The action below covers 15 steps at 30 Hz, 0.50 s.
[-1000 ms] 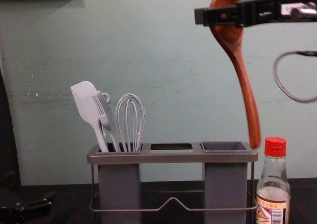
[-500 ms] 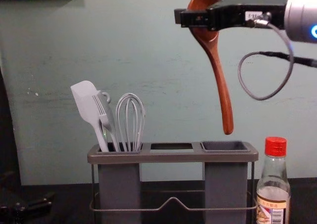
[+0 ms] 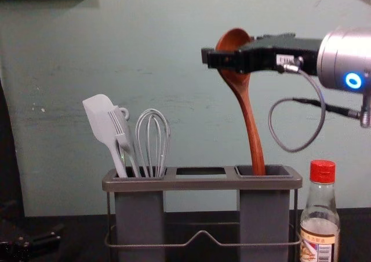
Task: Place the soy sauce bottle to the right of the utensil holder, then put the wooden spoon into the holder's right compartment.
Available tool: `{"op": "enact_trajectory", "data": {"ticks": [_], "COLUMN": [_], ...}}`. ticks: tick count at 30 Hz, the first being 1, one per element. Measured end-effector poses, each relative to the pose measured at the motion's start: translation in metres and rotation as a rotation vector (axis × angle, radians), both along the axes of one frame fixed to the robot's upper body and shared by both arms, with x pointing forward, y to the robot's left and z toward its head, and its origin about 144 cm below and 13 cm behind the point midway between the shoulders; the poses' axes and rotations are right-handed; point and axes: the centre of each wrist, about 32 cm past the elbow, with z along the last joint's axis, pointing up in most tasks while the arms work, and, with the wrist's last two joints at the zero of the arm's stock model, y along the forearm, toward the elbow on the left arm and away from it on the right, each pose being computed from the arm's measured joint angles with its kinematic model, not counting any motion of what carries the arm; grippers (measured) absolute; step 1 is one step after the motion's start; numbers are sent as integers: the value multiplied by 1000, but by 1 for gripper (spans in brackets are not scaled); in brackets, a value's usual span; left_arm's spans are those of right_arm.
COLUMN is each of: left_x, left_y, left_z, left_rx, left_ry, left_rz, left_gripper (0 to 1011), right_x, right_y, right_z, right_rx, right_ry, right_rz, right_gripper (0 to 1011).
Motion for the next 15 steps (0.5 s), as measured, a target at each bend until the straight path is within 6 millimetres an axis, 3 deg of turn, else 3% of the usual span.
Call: {"op": "enact_trajectory", "data": {"ticks": [15], "left_x": [0], "left_y": [0], "left_z": [0], "left_rx": [0], "left_ry": [0], "left_rz": [0], "left_gripper": [1000], "right_x": [3], "right_y": [1], "right_z": [-44], "right_rx": [21], "right_ry": [89], "right_rz": [6], "right_gripper": [837]}}
